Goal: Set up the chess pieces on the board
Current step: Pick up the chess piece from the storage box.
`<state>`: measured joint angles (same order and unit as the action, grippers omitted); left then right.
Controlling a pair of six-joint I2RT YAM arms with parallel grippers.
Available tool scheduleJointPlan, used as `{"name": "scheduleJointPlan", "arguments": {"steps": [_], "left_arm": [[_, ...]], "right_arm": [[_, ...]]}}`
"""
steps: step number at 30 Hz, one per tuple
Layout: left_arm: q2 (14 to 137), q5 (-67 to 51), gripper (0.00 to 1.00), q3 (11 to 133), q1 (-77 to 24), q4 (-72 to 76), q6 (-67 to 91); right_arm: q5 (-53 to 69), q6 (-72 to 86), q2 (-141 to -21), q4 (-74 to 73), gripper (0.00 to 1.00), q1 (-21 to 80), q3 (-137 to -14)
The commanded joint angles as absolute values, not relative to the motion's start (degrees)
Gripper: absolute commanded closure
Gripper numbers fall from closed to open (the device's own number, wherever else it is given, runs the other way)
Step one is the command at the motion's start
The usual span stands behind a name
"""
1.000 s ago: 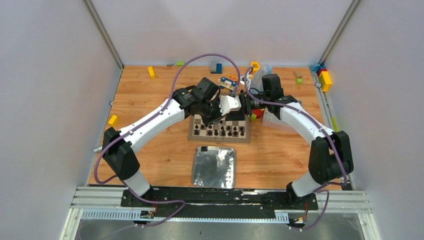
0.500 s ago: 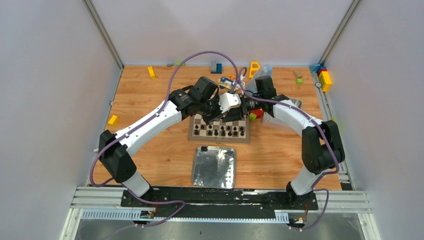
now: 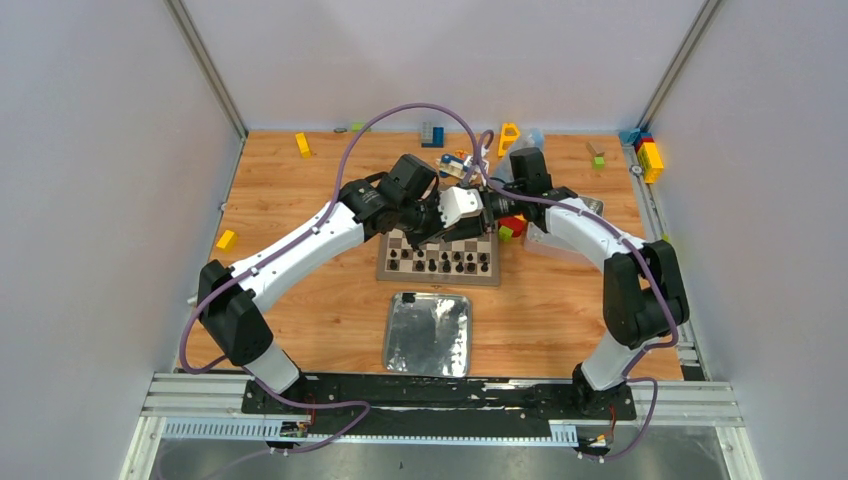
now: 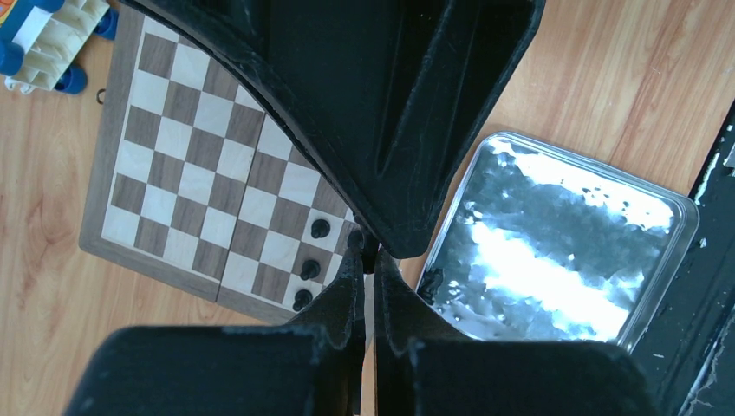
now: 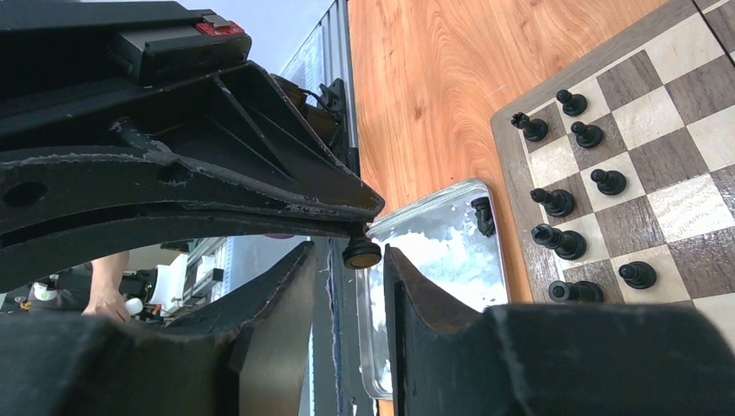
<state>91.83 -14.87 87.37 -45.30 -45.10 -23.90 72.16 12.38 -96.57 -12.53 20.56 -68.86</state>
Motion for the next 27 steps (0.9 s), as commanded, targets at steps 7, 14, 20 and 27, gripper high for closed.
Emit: {"name": "scheduleJointPlan", "arguments": {"steps": [7, 14, 20, 27], "left_arm": [[90.57, -15.08, 1.00, 87.65, -45.79, -43.86, -23.28], [89.71, -16.54, 0.91, 86.88, -45.79, -43.56, -23.62], [80.87, -19.53, 0.67, 76.36, -45.67, -33.87, -30.59], [72.74, -28.57, 0.48, 67.63, -43.66, -22.80, -36.52]], "right_arm": [[74.07, 12.56, -98.57, -10.54, 0.77, 21.39, -71.44], [74.80, 11.79, -97.85, -10.47, 0.94, 21.28, -71.06], [77.79, 10.28, -95.81, -10.17, 0.98, 20.57, -68.69], [80.20, 9.76, -93.51, -9.07, 0.99, 20.48, -66.72]]}}
